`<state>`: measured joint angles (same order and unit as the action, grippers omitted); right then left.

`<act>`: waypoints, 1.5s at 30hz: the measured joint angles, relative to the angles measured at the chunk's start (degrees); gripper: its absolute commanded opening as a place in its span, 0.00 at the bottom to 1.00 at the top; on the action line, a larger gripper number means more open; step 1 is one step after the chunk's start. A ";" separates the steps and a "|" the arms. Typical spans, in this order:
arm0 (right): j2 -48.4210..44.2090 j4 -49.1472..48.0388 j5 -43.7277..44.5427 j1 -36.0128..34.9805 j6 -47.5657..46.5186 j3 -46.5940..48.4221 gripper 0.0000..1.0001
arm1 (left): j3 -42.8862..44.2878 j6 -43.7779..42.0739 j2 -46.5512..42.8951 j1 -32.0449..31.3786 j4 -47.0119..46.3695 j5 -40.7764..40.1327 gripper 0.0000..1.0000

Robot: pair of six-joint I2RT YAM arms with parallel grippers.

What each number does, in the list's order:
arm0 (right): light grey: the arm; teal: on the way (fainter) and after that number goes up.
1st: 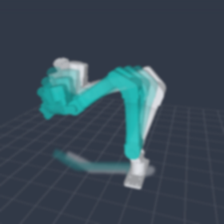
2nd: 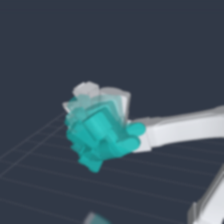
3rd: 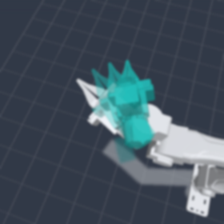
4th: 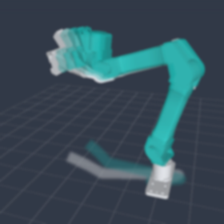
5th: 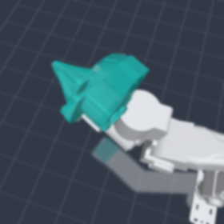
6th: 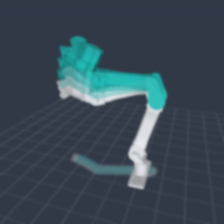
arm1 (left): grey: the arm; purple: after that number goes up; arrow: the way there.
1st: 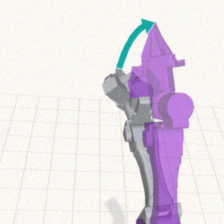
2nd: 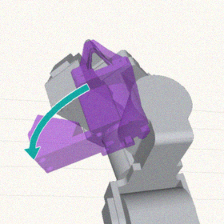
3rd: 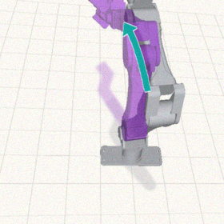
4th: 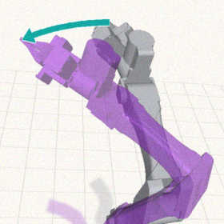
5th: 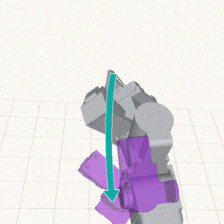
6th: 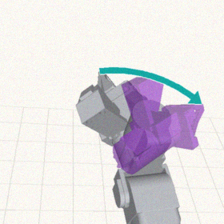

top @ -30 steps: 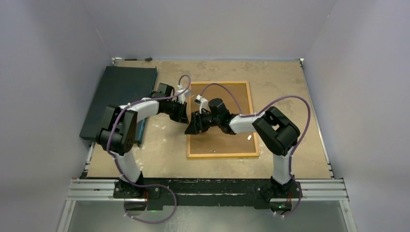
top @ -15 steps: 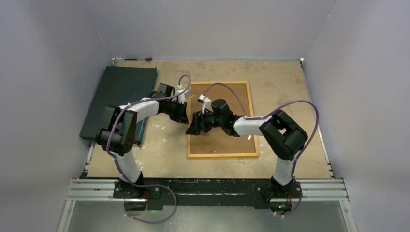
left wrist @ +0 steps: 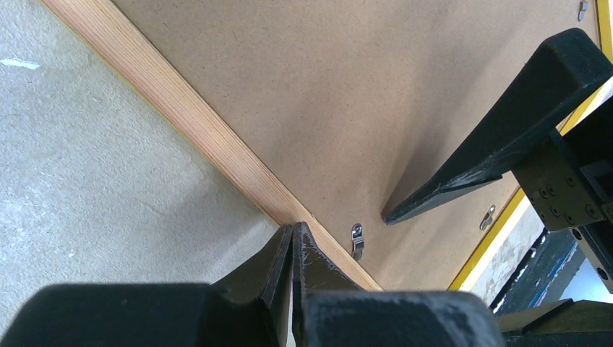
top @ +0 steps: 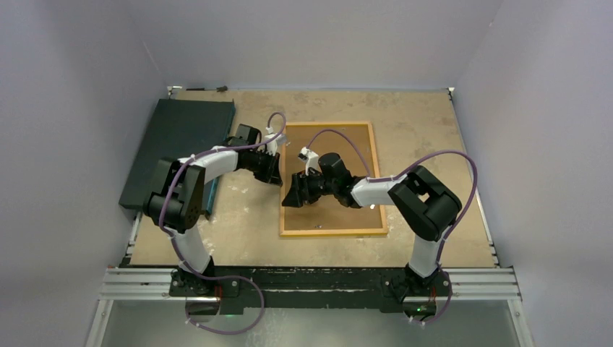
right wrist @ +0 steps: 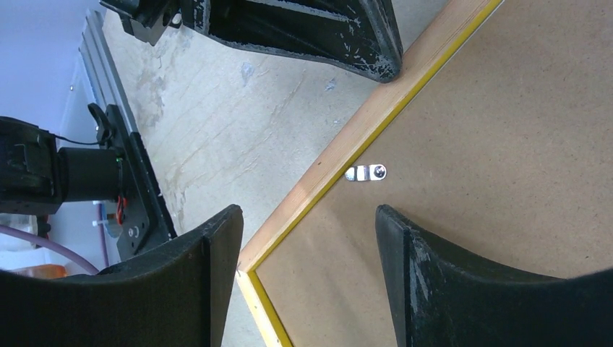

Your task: Put the photo into the frame

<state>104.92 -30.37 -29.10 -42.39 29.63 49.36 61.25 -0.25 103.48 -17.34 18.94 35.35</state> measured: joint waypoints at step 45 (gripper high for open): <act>2.14 -7.72 6.97 -3.54 1.77 -0.94 0.65 | 0.02 0.00 0.00 -0.02 -0.02 -0.11 0.01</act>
<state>107.07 -38.09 -22.13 -45.93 31.40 48.42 61.28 -0.25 103.48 -17.37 18.92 35.24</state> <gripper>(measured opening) 0.639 0.009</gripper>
